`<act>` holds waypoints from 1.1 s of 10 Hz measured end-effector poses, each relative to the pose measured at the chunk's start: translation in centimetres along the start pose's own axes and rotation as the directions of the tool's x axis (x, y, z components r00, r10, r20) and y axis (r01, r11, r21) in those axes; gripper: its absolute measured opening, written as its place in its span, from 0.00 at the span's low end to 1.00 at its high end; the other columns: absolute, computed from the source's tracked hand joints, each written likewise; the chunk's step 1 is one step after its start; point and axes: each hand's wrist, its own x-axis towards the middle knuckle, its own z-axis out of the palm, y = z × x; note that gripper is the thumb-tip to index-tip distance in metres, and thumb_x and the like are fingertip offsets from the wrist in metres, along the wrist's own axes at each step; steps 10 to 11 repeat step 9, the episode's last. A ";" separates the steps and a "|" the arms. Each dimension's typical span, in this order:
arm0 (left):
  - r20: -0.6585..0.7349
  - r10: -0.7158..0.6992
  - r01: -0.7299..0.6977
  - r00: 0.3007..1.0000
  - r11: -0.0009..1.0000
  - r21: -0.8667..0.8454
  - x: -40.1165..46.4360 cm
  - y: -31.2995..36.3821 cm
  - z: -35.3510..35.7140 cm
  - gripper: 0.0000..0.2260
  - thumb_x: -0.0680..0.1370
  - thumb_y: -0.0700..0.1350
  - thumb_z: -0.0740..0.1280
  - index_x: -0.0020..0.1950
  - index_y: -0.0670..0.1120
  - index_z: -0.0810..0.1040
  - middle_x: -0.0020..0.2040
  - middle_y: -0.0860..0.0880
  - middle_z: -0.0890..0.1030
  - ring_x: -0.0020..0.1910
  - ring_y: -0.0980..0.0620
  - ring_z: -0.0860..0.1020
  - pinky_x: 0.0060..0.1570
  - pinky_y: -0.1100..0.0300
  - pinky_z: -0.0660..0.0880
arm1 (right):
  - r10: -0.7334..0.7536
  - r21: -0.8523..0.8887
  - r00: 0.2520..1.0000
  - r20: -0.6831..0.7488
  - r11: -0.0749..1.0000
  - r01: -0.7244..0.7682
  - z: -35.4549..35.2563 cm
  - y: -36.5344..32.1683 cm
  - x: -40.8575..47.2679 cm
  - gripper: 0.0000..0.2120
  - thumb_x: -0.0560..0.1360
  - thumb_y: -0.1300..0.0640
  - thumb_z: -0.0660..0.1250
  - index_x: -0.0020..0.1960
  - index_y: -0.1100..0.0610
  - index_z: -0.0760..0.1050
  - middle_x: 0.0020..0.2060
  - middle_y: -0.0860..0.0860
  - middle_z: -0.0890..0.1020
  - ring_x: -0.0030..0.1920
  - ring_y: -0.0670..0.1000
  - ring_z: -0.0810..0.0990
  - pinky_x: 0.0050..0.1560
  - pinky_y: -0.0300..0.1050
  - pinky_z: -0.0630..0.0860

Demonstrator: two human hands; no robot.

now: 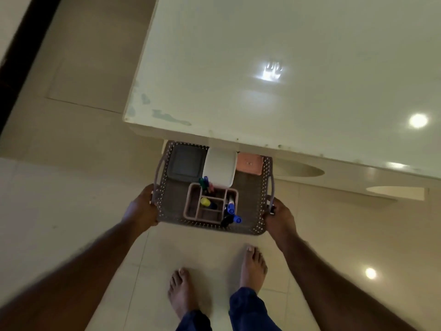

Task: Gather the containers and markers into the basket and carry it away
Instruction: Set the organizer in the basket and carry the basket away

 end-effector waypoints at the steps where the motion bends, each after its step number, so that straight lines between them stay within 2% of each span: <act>1: 0.084 0.021 -0.005 0.996 0.981 -0.194 6.0 1.5 1.0 0.22 0.77 0.30 0.59 0.62 0.55 0.71 0.52 0.45 0.80 0.37 0.44 0.78 0.33 0.54 0.75 | -0.022 0.083 1.000 -0.009 0.996 0.023 1.2 -0.3 5.9 0.22 0.69 0.64 0.67 0.60 0.46 0.78 0.48 0.49 0.85 0.49 0.55 0.84 0.50 0.55 0.82; 2: 0.070 0.068 -0.050 0.995 0.969 -0.243 10.0 3.3 1.6 0.21 0.77 0.31 0.63 0.61 0.56 0.72 0.48 0.48 0.79 0.32 0.50 0.79 0.27 0.58 0.75 | -0.041 0.179 0.999 0.014 0.983 0.037 2.0 -1.2 10.6 0.23 0.69 0.63 0.67 0.61 0.45 0.77 0.52 0.53 0.85 0.50 0.56 0.83 0.53 0.60 0.81; 3: 0.041 0.117 -0.101 0.992 0.955 -0.280 12.6 4.7 2.1 0.23 0.75 0.32 0.67 0.60 0.58 0.71 0.52 0.48 0.79 0.39 0.48 0.80 0.32 0.55 0.78 | -0.036 0.248 0.999 0.000 0.968 0.035 2.4 -2.1 13.8 0.26 0.64 0.57 0.68 0.63 0.49 0.77 0.50 0.54 0.85 0.49 0.58 0.84 0.52 0.64 0.81; 4: 0.004 0.149 -0.143 0.989 0.953 -0.265 14.5 5.7 3.0 0.25 0.74 0.30 0.67 0.62 0.57 0.71 0.55 0.46 0.79 0.45 0.44 0.80 0.40 0.50 0.80 | -0.048 0.251 0.998 -0.047 0.966 0.058 2.7 -2.4 16.2 0.24 0.67 0.57 0.66 0.62 0.49 0.78 0.48 0.53 0.85 0.49 0.60 0.84 0.51 0.65 0.81; 5: -0.026 0.162 -0.163 0.986 0.946 -0.281 15.6 6.4 3.9 0.23 0.75 0.31 0.67 0.63 0.55 0.71 0.57 0.44 0.79 0.47 0.42 0.80 0.45 0.46 0.80 | -0.031 0.236 0.996 -0.082 0.970 0.049 2.9 -2.5 18.1 0.18 0.72 0.61 0.65 0.61 0.52 0.77 0.45 0.52 0.83 0.49 0.60 0.83 0.51 0.64 0.81; 6: -0.052 0.166 -0.174 0.985 0.949 -0.265 16.4 6.6 4.4 0.24 0.73 0.30 0.68 0.65 0.49 0.73 0.58 0.40 0.80 0.52 0.39 0.80 0.50 0.40 0.80 | 0.010 0.224 0.991 -0.130 0.974 0.019 3.2 -2.7 19.8 0.13 0.73 0.59 0.65 0.57 0.55 0.79 0.45 0.55 0.84 0.48 0.60 0.82 0.51 0.58 0.82; 7: -0.105 0.204 -0.223 0.973 0.948 -0.229 16.6 6.8 4.8 0.24 0.70 0.27 0.70 0.62 0.47 0.74 0.57 0.43 0.81 0.53 0.42 0.80 0.47 0.49 0.82 | 0.057 0.309 0.981 -0.188 0.951 0.004 3.6 -2.8 20.5 0.13 0.75 0.57 0.66 0.59 0.56 0.79 0.53 0.57 0.83 0.54 0.60 0.81 0.53 0.51 0.79; 8: -0.108 0.228 -0.246 0.968 0.948 -0.204 16.8 6.9 5.0 0.24 0.72 0.28 0.69 0.65 0.44 0.73 0.57 0.44 0.80 0.48 0.49 0.79 0.43 0.61 0.80 | -0.014 0.352 0.976 -0.217 0.931 0.092 3.7 -2.6 20.5 0.17 0.75 0.61 0.68 0.64 0.56 0.78 0.58 0.53 0.82 0.58 0.54 0.79 0.60 0.48 0.76; 9: -0.085 0.234 -0.249 0.969 0.927 -0.281 16.1 6.8 5.1 0.23 0.74 0.29 0.67 0.66 0.45 0.72 0.59 0.44 0.79 0.51 0.48 0.78 0.51 0.57 0.79 | -0.040 0.415 0.973 -0.226 0.900 0.134 3.6 -2.7 19.5 0.18 0.74 0.63 0.68 0.64 0.55 0.79 0.57 0.49 0.82 0.57 0.50 0.78 0.58 0.41 0.75; 11: -0.085 0.234 -0.249 0.969 0.927 -0.281 16.1 6.8 5.1 0.23 0.74 0.29 0.67 0.66 0.45 0.72 0.59 0.44 0.79 0.51 0.48 0.78 0.51 0.57 0.79 | -0.040 0.415 0.973 -0.226 0.900 0.134 3.6 -2.7 19.5 0.18 0.74 0.63 0.68 0.64 0.55 0.79 0.57 0.49 0.82 0.57 0.50 0.78 0.58 0.41 0.75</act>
